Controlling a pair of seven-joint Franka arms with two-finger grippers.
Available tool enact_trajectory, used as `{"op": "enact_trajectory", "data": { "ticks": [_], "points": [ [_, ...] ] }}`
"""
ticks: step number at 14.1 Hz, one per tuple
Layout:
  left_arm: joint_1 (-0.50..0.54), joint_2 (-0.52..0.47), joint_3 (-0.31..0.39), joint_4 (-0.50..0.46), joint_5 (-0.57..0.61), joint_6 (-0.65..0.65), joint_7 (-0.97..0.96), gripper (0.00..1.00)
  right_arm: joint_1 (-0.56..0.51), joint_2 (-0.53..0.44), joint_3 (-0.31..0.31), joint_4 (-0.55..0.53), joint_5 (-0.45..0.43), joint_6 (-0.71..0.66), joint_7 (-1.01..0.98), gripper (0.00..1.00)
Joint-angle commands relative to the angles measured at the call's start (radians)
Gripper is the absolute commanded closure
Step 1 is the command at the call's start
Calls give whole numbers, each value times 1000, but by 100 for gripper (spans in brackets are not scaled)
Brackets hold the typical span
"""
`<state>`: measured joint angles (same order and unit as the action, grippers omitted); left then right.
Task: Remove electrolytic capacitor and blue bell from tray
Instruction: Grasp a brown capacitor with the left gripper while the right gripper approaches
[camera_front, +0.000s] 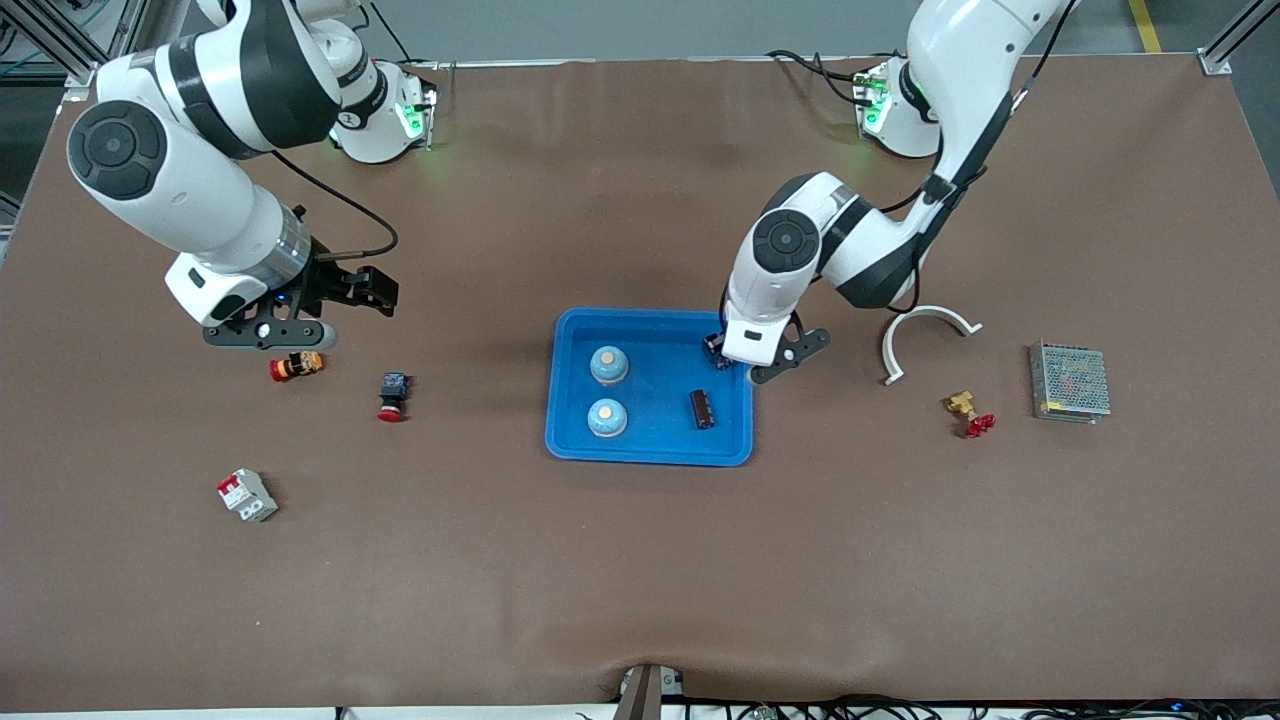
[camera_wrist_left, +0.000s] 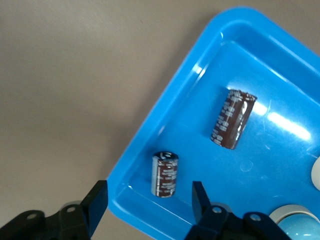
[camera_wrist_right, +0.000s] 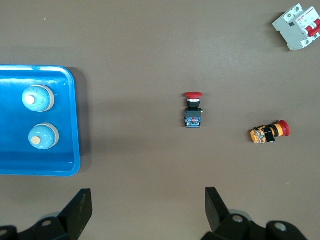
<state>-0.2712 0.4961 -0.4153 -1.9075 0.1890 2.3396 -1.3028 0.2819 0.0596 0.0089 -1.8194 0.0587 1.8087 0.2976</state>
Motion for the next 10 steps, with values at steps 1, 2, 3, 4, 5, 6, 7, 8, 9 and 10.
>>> {"op": "enact_trajectory", "data": {
  "ticks": [1, 2, 3, 4, 5, 6, 7, 8, 9, 10],
  "points": [
    [-17, 33, 1, 21, 50, 18, -29, 26, 16, 2, -7, -1, 7, 9, 29, 0],
    [-16, 50, 1, 30, 62, 20, -29, 27, 26, 8, -7, 0, 7, 12, 40, 0],
    [-22, 61, 1, 36, 64, 20, -30, 28, 36, 9, -7, -1, 7, 21, 58, 0],
    [-32, 70, 3, 38, 64, 29, -30, 29, 48, 13, -7, 0, 6, 24, 75, 0],
    [-36, 76, 4, 38, 64, 38, -36, 31, 62, 19, -7, 0, 0, 24, 96, 0],
    [-36, 85, 4, 39, 66, 43, -53, 32, 81, 20, -9, 2, -3, 29, 115, 0],
    [-36, 90, 4, 39, 69, 52, -56, 35, 95, 23, -9, 0, -5, 40, 129, 0],
    [-36, 102, 4, 39, 72, 64, -58, 38, 98, 34, -9, 2, -3, 46, 144, 0],
    [-37, 108, 6, 39, 75, 70, -62, 39, 100, 37, -7, 0, -2, 55, 156, 0],
    [-36, 117, 6, 41, 84, 75, -67, 41, 112, 46, -7, 0, -2, 64, 166, 0]
  ]
}}
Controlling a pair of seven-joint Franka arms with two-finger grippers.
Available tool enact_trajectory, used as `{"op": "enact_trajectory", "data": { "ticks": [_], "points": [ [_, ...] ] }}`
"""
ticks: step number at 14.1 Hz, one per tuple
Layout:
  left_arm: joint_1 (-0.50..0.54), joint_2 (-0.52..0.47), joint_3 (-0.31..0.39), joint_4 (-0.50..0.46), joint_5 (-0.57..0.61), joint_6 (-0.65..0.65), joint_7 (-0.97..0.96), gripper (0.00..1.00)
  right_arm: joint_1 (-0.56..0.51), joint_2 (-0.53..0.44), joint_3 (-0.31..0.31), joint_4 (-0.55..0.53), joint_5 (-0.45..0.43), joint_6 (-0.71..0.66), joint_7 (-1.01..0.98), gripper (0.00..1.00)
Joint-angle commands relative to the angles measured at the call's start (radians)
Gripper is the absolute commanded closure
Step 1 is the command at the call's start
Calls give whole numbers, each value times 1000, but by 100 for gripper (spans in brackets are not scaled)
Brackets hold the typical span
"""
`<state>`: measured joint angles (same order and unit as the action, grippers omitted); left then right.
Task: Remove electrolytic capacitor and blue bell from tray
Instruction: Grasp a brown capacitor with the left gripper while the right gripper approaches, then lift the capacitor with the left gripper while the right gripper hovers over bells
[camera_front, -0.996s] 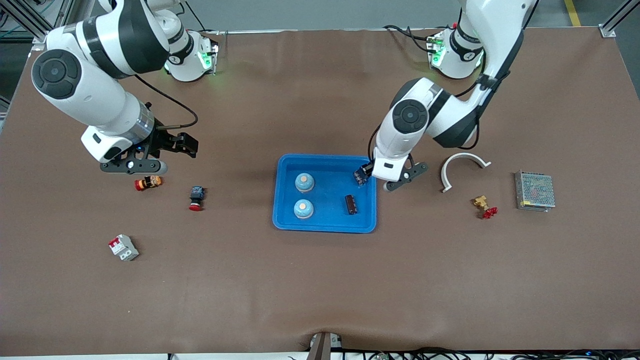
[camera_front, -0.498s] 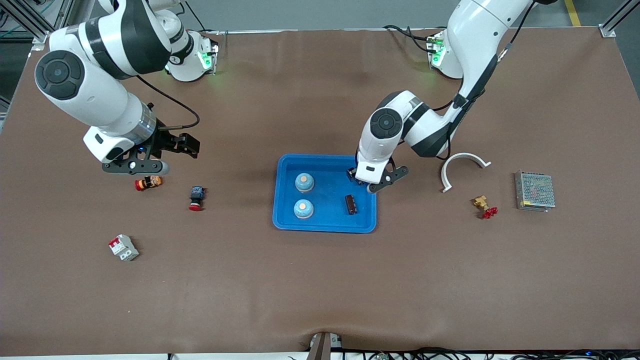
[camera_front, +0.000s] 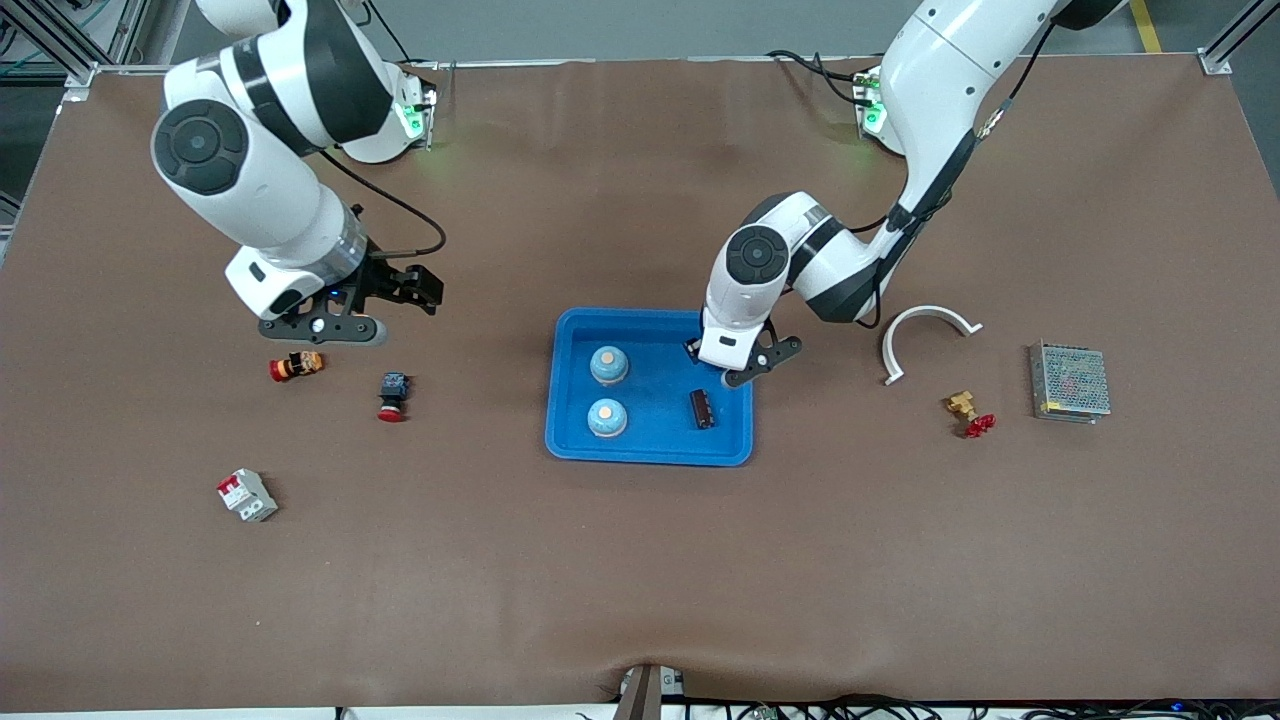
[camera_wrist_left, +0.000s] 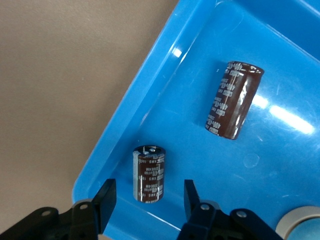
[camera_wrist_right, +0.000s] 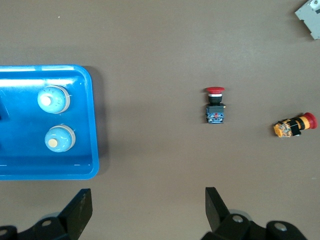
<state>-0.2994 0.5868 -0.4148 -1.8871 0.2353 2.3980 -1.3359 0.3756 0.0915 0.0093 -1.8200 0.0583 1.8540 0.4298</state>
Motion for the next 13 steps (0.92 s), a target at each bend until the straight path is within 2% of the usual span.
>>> {"op": "enact_trajectory", "data": {
  "ticks": [1, 5, 6, 8, 11, 13],
  "points": [
    [-7, 34, 5, 20, 53, 24, -46, 42, 26, 22, -8, 1, -2, 24, 46, 0],
    [-9, 61, 5, 20, 91, 43, -89, 47, 83, 62, -8, 2, -2, 74, 119, 0],
    [-9, 62, 5, 20, 91, 46, -89, 52, 101, 73, -8, 1, -2, 94, 154, 0],
    [-9, 68, 5, 20, 91, 46, -91, 67, 132, 89, -9, 2, -3, 114, 188, 0],
    [-17, 70, 5, 20, 91, 46, -92, 97, 177, 117, -8, 2, -3, 157, 268, 0],
    [-17, 64, 5, 28, 91, 44, -94, 100, 195, 131, -8, 4, -3, 175, 296, 0]
  ]
}}
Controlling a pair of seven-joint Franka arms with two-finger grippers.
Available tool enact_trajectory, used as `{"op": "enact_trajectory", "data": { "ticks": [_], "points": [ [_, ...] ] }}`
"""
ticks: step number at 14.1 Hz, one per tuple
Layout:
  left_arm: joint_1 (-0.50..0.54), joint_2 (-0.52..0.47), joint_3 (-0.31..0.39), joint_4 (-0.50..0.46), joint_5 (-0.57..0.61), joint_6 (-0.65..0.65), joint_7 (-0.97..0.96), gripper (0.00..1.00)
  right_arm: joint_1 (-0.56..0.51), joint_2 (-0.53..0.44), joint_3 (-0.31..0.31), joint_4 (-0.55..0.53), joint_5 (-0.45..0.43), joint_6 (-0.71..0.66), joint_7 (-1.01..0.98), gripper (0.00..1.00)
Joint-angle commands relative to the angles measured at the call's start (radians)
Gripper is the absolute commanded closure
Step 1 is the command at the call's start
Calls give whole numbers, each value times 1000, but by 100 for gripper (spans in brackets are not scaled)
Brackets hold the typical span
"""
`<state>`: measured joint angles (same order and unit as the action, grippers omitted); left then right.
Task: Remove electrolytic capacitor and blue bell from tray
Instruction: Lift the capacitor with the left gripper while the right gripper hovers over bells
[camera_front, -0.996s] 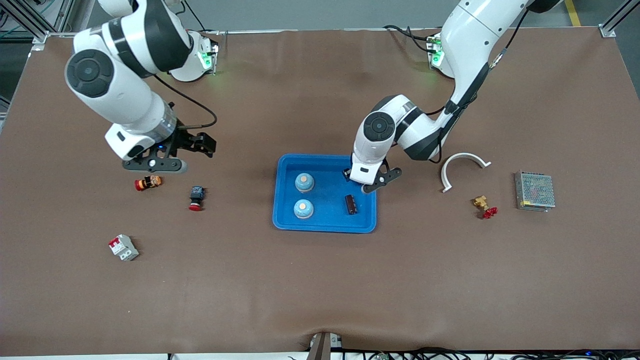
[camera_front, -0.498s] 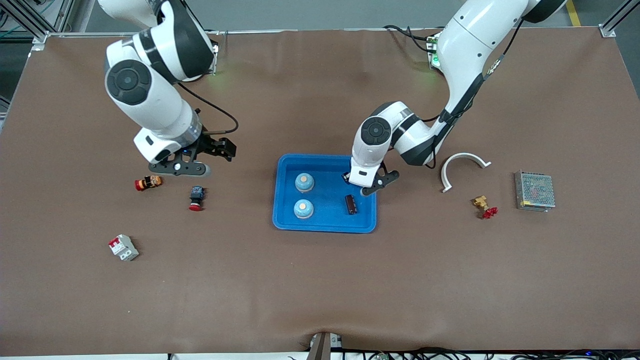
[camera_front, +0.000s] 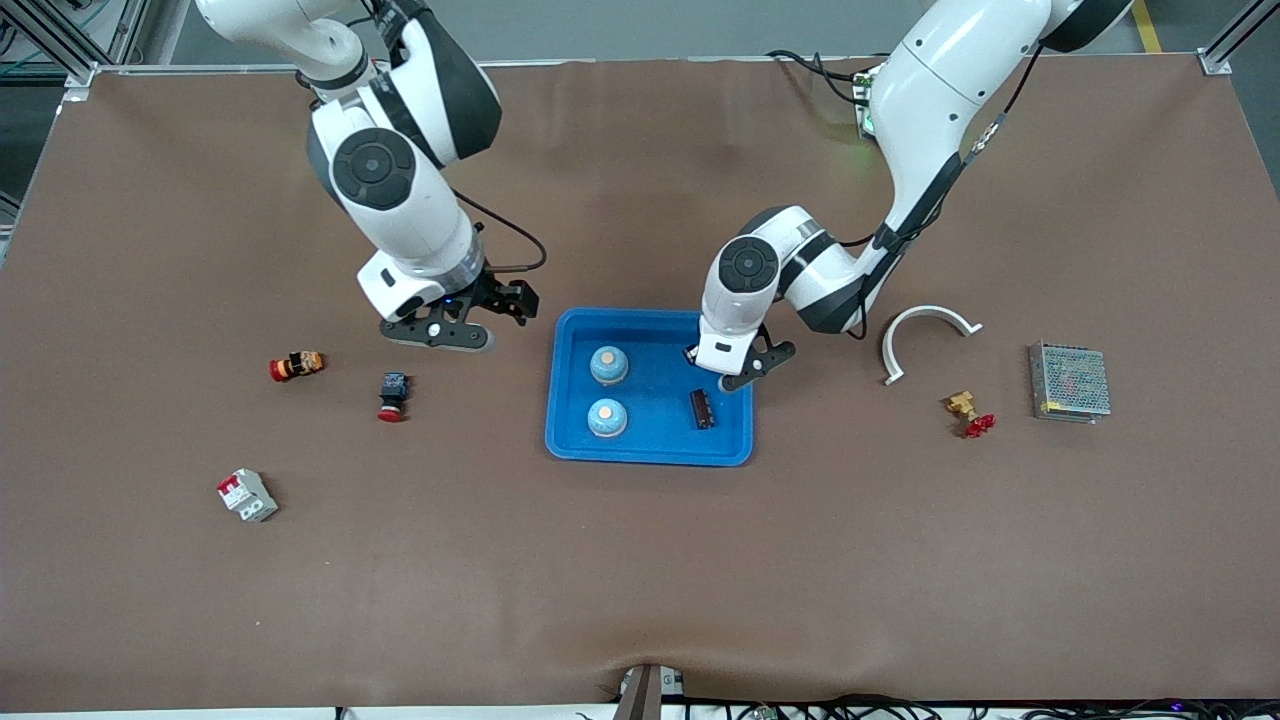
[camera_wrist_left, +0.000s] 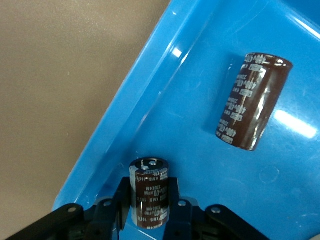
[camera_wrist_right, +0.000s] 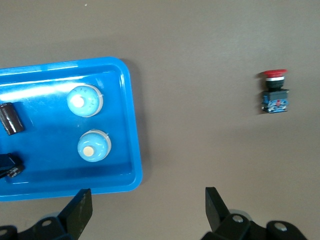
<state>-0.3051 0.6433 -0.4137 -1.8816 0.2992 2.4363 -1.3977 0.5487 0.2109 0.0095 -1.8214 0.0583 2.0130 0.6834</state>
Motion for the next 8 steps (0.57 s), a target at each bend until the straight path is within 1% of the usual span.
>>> {"op": "enact_trajectory", "data": {
  "ticks": [1, 4, 8],
  "points": [
    [-9, 1, 3, 27, 28, 0, -32, 100, 31, 18, -10, 5, -3, 27, 56, 0],
    [-2, -40, 1, 29, 28, -20, -30, 100, 54, 41, -10, 7, -5, 55, 88, 0],
    [15, -111, 1, 61, 29, -132, -14, 100, 88, 99, -10, 13, -6, 137, 131, 0]
  ]
}}
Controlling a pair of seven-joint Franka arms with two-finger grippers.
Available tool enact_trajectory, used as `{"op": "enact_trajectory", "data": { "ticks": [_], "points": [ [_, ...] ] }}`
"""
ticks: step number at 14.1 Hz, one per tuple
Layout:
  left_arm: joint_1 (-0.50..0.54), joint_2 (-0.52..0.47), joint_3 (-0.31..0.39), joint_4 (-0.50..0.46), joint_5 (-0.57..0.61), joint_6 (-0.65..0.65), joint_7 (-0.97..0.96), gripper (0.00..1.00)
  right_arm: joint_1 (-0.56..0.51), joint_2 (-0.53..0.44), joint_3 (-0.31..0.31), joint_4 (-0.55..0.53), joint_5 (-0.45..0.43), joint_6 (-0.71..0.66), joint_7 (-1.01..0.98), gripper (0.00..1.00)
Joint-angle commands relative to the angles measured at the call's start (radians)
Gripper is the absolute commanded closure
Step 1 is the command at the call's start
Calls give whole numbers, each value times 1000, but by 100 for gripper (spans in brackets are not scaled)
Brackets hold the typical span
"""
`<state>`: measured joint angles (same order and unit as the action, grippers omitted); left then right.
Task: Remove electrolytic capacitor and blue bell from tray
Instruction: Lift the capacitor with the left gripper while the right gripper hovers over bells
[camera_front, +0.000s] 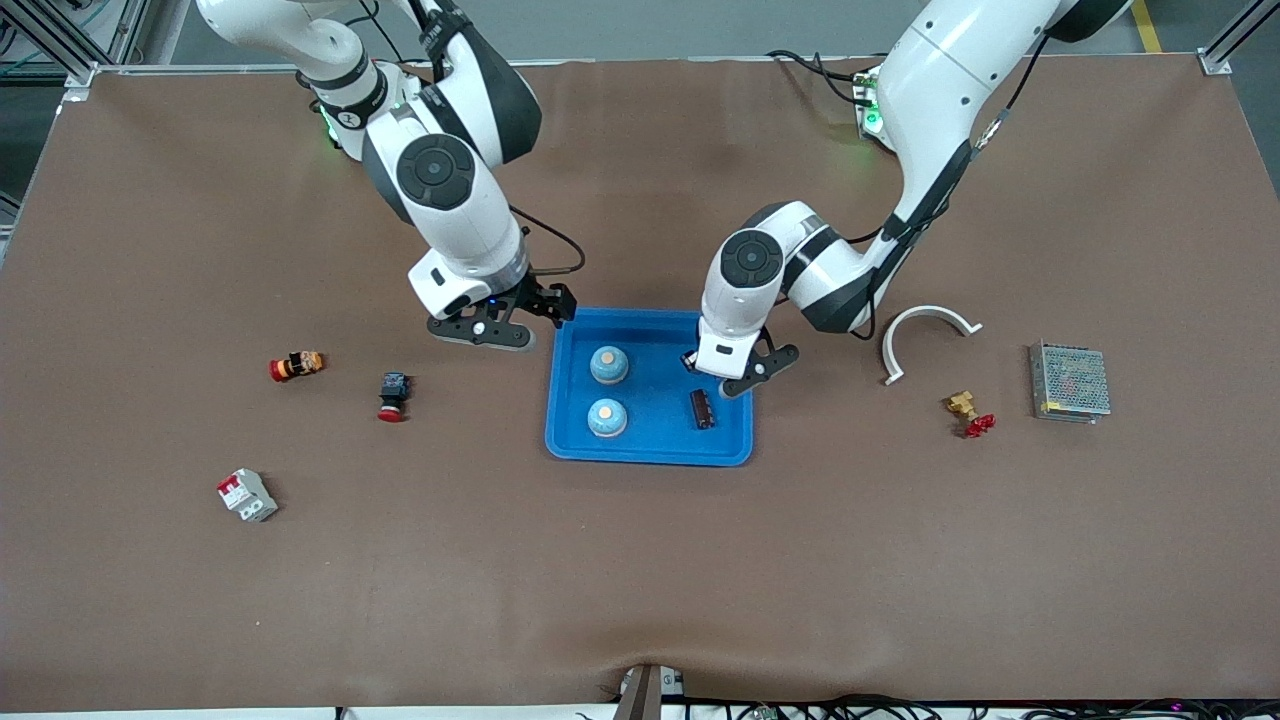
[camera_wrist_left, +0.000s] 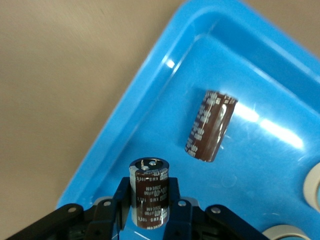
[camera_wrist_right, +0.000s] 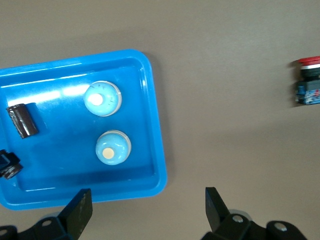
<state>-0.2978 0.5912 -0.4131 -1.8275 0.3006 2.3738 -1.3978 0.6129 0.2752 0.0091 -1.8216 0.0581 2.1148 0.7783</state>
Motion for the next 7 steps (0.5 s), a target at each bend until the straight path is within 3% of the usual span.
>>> {"op": "enact_trajectory", "data": {
  "ticks": [1, 7],
  "points": [
    [19, -79, 0, 11, 28, -103, -9, 100, 34, 53, -9, 16, -6, 56, 47, 0],
    [161, -197, -4, -1, 12, -254, 215, 100, 77, 143, -9, 58, -6, 103, 90, 0]
  ]
}}
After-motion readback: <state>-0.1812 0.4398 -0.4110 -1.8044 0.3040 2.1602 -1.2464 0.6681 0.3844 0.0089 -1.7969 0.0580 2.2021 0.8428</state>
